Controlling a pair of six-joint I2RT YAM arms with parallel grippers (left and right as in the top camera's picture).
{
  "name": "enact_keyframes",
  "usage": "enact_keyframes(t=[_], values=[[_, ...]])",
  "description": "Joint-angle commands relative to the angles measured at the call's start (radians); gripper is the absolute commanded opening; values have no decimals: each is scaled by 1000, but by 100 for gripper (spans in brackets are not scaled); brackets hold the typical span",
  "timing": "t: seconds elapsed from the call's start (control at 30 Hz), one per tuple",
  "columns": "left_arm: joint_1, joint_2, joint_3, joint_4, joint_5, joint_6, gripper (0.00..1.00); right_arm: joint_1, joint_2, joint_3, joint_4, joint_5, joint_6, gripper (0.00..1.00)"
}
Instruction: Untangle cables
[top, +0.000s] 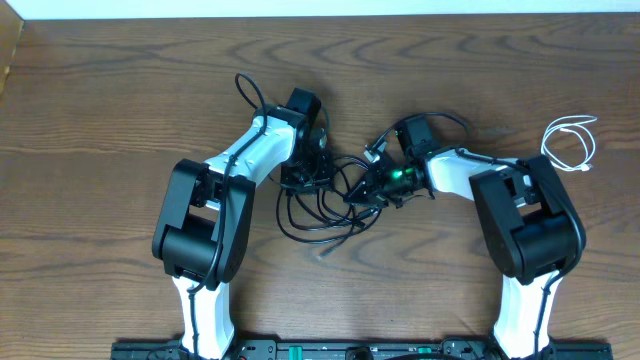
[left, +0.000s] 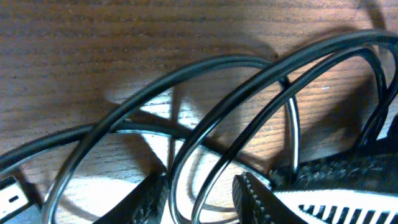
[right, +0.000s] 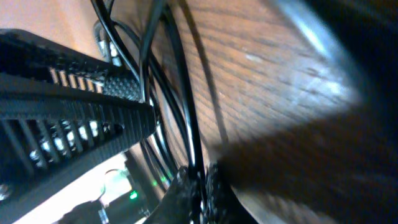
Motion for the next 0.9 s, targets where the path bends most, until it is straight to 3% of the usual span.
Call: enact_keyframes(t=[0.0, 0.2, 0.3, 0.37, 0.47, 0.87], values=[[3, 65, -13, -3, -23, 36, 37, -40, 40, -22, 40, 3, -49, 1], [18, 53, 18, -89, 62, 154, 38, -87, 24, -22, 63, -75, -201, 1], [19, 18, 23, -100, 64, 156, 38, -89, -26, -22, 63, -108, -283, 1], [19, -24, 23, -100, 64, 156, 45, -86, -93, -22, 61, -109, -319, 1], [19, -65, 23, -100, 48, 156, 50, -85, -151, -22, 61, -108, -342, 1], [19, -79, -1, -80, -102, 49, 50, -61, -177, -27, -102, -5, -341, 1]])
